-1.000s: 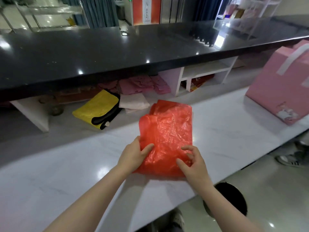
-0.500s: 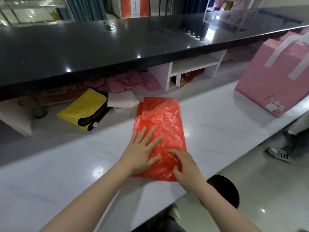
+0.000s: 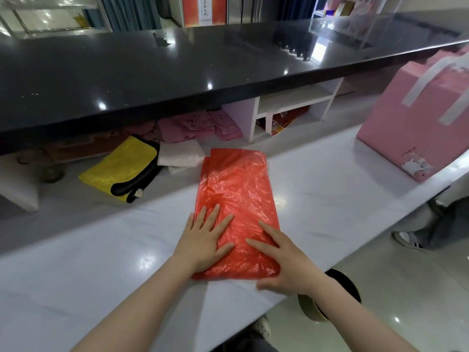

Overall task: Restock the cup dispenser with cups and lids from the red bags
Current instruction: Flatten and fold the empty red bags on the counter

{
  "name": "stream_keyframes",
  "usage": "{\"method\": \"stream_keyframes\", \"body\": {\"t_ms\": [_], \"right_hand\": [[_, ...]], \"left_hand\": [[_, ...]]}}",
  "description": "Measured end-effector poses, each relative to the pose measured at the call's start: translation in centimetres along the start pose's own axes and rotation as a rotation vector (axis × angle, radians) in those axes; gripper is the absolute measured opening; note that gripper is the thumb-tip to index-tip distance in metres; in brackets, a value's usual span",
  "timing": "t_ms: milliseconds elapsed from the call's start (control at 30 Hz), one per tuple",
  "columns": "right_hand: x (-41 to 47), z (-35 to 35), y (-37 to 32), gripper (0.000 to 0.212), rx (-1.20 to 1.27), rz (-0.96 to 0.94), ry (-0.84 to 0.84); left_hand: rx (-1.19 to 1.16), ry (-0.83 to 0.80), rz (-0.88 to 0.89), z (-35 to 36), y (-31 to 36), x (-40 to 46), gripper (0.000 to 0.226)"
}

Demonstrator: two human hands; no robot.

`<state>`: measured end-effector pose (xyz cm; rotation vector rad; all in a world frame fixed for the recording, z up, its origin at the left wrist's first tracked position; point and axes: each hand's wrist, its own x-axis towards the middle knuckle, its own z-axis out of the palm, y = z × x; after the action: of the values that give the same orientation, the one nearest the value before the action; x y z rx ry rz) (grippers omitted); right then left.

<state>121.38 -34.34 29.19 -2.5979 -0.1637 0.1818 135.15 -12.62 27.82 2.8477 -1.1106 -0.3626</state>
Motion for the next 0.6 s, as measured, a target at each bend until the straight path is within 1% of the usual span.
{"method": "stream_keyframes", "body": {"t_ms": [33, 133, 167, 200, 267, 300, 367, 433, 467, 500, 533, 600], "right_hand": [[-0.2, -0.1, 0.1, 0.078, 0.004, -0.029, 0.041], [-0.5, 0.1, 0.4, 0.039, 0.034, -0.076, 0.243], [-0.5, 0.3, 0.4, 0.029, 0.033, -0.073, 0.290], [-0.3, 0.4, 0.3, 0.022, 0.042, -0.055, 0.319], [0.2, 0.3, 0.2, 0.011, 0.129, 0.053, 0.350], [0.6, 0.1, 0.1, 0.011, 0.197, 0.131, 0.364], [1.5, -0.5, 0.0, 0.016, 0.339, 0.292, 0.399], [2.5, -0.9, 0.0, 0.017, 0.392, 0.377, 0.456], [3.1, -1.1, 0.0, 0.019, 0.378, 0.396, 0.475], [3.6, -1.3, -0.1, 0.020, 0.352, 0.418, 0.480], [4.2, -1.5, -0.2, 0.022, 0.329, 0.445, 0.475], [5.2, -1.7, -0.1, 0.024, 0.273, 0.488, 0.460]], "left_hand": [[-0.003, -0.005, -0.003, 0.0, -0.1, 0.0, 0.074], [-0.012, -0.022, -0.007, 0.0, -0.2, 0.1, 0.074], [-0.018, -0.033, -0.004, 0.0, -0.3, 0.1, 0.074], [-0.033, -0.050, 0.001, -0.2, -0.4, 0.1, 0.074], [-0.125, -0.076, 0.023, -0.6, -0.9, 0.2, 0.070], [-0.222, -0.076, 0.029, -1.0, -1.2, 0.1, 0.066], [-0.526, -0.038, 0.028, -1.9, -1.9, -0.2, 0.054], [-0.754, -0.016, 0.008, -2.4, -2.3, -0.6, 0.042], [-0.825, -0.014, -0.014, -2.5, -2.4, -0.8, 0.041], [-0.895, -0.013, -0.055, -2.4, -2.4, -0.9, 0.047], [-0.960, -0.015, -0.107, -2.5, -2.3, -1.0, 0.062], [-1.002, 0.007, -0.204, -2.6, -2.5, -1.0, 0.104]]}}
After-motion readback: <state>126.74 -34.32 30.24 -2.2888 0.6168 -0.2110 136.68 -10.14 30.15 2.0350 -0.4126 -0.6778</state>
